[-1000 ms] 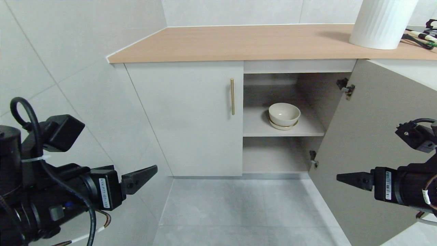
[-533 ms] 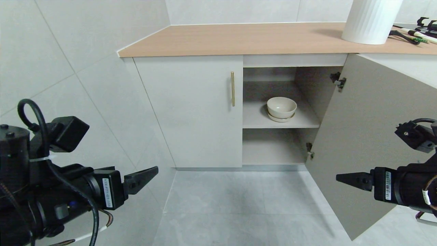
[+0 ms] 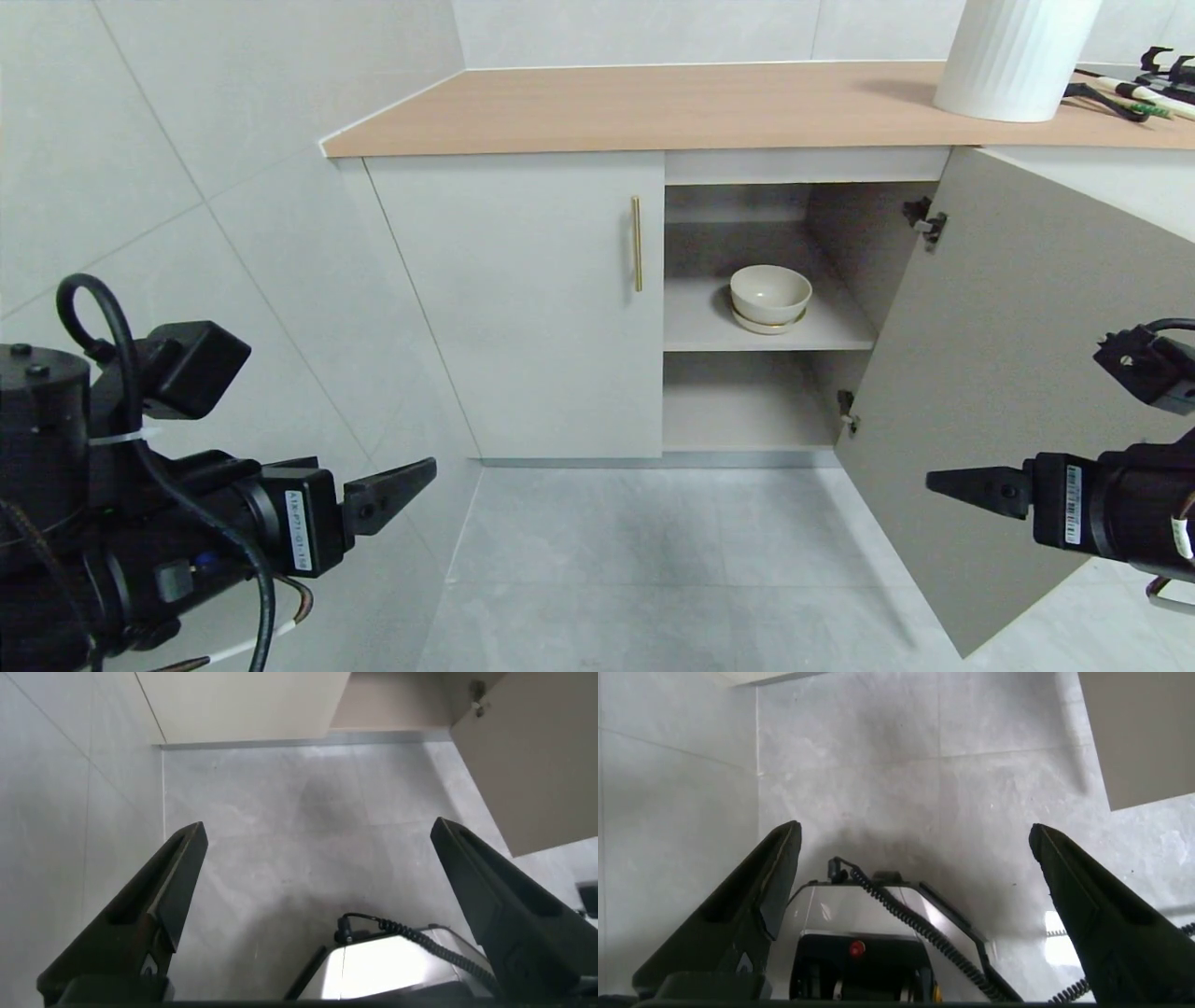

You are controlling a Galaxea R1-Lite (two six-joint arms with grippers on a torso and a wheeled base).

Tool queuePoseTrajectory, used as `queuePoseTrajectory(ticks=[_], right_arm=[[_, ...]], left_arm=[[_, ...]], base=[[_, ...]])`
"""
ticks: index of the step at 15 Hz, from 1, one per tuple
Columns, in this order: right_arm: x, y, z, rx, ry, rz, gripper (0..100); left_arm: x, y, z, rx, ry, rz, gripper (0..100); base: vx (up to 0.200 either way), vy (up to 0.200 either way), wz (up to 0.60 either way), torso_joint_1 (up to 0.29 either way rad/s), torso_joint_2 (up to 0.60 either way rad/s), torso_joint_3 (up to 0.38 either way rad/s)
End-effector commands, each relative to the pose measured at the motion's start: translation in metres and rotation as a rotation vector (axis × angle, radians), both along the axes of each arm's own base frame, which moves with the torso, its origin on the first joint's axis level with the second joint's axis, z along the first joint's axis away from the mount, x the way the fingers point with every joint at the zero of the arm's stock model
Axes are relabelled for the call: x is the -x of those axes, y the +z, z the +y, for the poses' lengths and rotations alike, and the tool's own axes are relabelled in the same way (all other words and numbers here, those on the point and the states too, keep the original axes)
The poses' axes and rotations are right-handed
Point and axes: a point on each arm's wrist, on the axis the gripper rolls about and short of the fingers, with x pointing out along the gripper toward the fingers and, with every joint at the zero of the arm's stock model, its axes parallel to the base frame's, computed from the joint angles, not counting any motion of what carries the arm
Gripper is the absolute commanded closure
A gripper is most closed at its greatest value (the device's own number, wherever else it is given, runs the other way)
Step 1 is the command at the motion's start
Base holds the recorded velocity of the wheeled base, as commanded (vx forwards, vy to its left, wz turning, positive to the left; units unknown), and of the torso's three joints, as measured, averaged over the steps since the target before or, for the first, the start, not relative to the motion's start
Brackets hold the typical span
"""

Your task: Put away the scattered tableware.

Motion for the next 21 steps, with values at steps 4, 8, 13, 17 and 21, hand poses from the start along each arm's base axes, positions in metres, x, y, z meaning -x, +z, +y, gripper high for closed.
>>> queuePoseTrajectory(ticks=[4, 8, 13, 17, 21], right_arm=[[0.002, 0.002, -0.001, -0.004, 0.001, -0.008, 0], [0.004, 0.003, -0.003, 0.003, 0.005, -0.016, 0], [0.009, 0.002, -0.007, 0.055, 0.018, 0.015, 0], [0.01, 0.0, -0.014, 0.119, 0.018, 0.049, 0], [0.012, 0.01, -0.027, 0.182, -0.046, 0.135, 0]], left_arm=[[0.0, -0.002, 0.0, -0.033, -0.007, 0.013, 0], [0.0, -0.003, 0.0, -0.037, -0.009, 0.015, 0], [0.0, -0.003, 0.0, -0.036, -0.01, 0.016, 0], [0.001, -0.003, 0.0, -0.036, -0.011, 0.016, 0], [0.001, -0.003, 0.0, -0.036, -0.013, 0.018, 0]], base=[[0.0, -0.1, 0.0, 0.0, 0.0, 0.001], [0.0, -0.2, 0.0, 0.008, 0.0, 0.001], [0.0, -0.2, 0.0, 0.002, 0.0, 0.001], [0.0, 0.0, 0.0, 0.0, 0.0, 0.0], [0.0, 0.0, 0.0, 0.0, 0.0, 0.0]])
